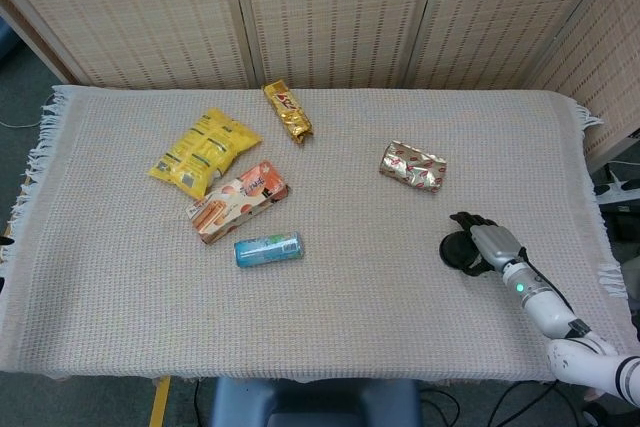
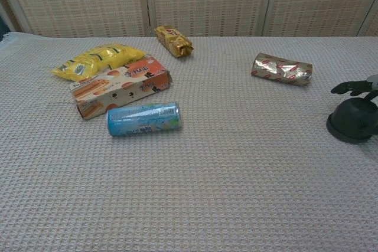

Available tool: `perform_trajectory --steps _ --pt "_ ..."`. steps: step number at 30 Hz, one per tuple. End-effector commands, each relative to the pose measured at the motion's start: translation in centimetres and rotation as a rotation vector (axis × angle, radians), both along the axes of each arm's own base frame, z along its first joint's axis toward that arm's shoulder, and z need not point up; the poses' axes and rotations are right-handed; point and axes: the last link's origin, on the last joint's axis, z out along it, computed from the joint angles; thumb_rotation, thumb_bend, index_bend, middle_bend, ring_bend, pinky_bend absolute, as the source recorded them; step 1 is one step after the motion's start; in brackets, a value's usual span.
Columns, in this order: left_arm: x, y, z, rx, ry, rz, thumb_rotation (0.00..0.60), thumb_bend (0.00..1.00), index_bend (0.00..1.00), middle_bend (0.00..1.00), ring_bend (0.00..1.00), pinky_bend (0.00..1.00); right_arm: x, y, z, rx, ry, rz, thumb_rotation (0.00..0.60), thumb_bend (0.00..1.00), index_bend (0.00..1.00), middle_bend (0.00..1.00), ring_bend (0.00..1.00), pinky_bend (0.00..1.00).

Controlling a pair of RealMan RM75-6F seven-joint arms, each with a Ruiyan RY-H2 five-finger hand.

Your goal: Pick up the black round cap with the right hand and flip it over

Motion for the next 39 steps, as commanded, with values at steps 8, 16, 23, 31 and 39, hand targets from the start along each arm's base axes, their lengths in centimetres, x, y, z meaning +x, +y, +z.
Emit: perform_trajectory --steps 8,16,23,31,39 --pt "0.0 0.0 0.0 0.0 0.002 -0.001 0.6 0.44 0.26 0.0 0.0 0.23 0.7 0.9 0.0 -0.057 -0.045 0.031 0.6 0.24 0.12 0.0 0.0 0.13" --pt "0.0 0.0 0.0 0.0 0.002 -0.003 0.6 0.44 0.26 0.0 0.0 0.23 0.4 0.8 -0.3 -0.091 -0.023 0.042 0.6 0.24 0.3 0.11 0.08 0.31" --pt "0.0 0.0 0.0 0.002 0.001 -0.003 0.6 0.44 0.26 0.0 0.0 0.23 0.5 0.7 -0.4 -0.114 -0.017 0.056 0.6 0.24 0.41 0.27 0.28 0.49" --pt "0.0 0.0 0.0 0.001 0.001 -0.004 0.6 0.44 0.26 0.0 0.0 0.23 1.3 1.1 0.4 -0.176 -0.056 0.102 0.6 0.24 0.48 0.33 0.34 0.54" --pt "0.1 0.0 0.0 0.001 0.001 -0.004 0.6 0.44 0.26 0.0 0.0 0.23 2.0 2.7 2.8 -0.221 -0.089 0.139 0.6 0.24 0.49 0.33 0.36 0.54"
